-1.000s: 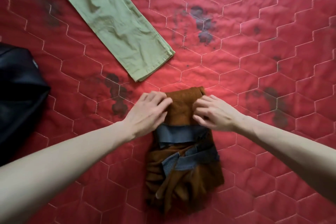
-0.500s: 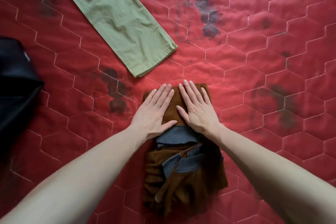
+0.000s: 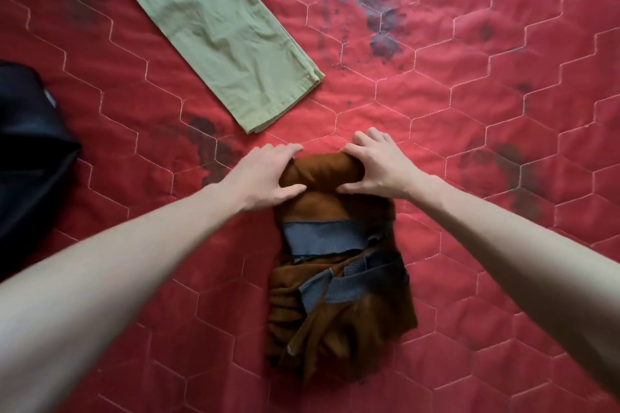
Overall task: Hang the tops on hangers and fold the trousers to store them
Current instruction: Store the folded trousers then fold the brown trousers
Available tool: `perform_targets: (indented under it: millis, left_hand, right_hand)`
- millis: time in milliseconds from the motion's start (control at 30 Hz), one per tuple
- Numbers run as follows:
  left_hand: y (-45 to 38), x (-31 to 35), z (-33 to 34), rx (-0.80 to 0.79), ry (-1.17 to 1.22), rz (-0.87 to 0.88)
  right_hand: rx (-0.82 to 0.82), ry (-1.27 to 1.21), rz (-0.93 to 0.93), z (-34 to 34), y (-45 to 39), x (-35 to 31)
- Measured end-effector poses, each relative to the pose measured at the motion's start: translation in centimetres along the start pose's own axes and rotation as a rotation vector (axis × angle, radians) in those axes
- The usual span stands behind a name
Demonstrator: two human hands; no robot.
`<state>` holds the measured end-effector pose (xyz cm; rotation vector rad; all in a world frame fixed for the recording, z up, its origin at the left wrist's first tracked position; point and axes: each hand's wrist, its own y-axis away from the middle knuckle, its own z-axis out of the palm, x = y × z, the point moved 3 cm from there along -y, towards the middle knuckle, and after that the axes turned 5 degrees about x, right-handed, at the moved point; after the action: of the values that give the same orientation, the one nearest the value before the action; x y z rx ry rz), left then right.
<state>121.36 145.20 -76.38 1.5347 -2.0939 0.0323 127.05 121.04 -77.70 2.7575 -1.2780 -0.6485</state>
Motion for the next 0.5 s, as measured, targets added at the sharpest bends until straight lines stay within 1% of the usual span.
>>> perform_targets:
  millis: [67,100,167,200,267,367,433,500]
  left_hand:
    - [-1.0,-0.4,-0.6,-0.143,0.121,-0.162]
    - [-1.4,-0.3,-0.8,-0.207,0.147,-0.208]
    - [-2.1,0.1,-1.6,-0.249,0.129,-0.19]
    - [-2.3,0.3,-2.0,-0.246,0.118,-0.185]
    - [-2.4,0.5,-3.2,-0.184,0.131,-0.193]
    - [-1.9,1.3,-5.4,-0.013,0.172,-0.195]
    - [-1.0,2.8,-6.9,0.109,0.143,-0.115]
    - [0.6,4.8,-8.0,0.173,0.083,0.001]
  right_hand:
    - [-0.128,-0.028,-0.006,-0.6,-1.2,-0.4]
    - [-0.191,-0.056,0.011,-0.9,-1.6,-0.6]
    - [-0.265,-0.066,0.041,-1.6,-2.1,-0.9]
    - [-0.259,-0.047,0.047,-2.1,-2.2,-1.1]
    - [-0.195,-0.007,0.058,-3.8,-2.2,-1.4]
    - [-0.072,0.024,0.068,-6.7,-1.8,-2.3]
    - [-0.019,0.041,0.048,-8.7,-0.7,-3.3]
    - [-0.002,0.077,0.006,-10.2,1.2,-4.5]
